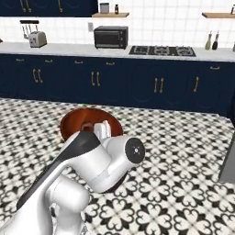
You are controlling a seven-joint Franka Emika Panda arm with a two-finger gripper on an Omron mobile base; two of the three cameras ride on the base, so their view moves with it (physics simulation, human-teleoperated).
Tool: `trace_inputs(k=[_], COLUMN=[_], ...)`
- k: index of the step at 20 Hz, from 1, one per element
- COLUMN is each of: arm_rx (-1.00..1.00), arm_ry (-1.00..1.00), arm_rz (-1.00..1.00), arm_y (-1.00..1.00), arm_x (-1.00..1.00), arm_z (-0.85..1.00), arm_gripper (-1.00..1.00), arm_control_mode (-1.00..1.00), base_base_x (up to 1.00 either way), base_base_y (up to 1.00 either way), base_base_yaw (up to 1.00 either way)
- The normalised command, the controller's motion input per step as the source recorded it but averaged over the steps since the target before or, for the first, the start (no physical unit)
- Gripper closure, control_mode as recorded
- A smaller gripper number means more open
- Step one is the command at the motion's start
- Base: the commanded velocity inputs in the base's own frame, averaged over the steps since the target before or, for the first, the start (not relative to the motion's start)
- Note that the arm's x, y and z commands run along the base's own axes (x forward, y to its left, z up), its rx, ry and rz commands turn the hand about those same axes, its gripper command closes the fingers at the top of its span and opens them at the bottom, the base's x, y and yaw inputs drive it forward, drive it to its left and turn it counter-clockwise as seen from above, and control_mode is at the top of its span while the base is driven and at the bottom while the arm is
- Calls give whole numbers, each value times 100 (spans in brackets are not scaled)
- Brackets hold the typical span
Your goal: Pick the chicken drumstick and onion from their plates and place them in the bowl. Then put the bowl in the fridge.
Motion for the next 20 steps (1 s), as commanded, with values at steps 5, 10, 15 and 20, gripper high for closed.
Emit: trace_inputs(k=[5,10,15,20], arm_rx=[0,0,0,0], arm_ry=[0,0,0,0], arm_rz=[0,0,0,0], arm_y=[0,0,0,0], arm_x=[0,0,0,0], arm_z=[0,0,0,0], arm_gripper=[100,100,100,100], arm_control_mode=[100,100,100,100], base_base_x=[100,100,96,82], base_base_y=[100,99,86,65], base_base_yaw=[-43,-50,-64,-77])
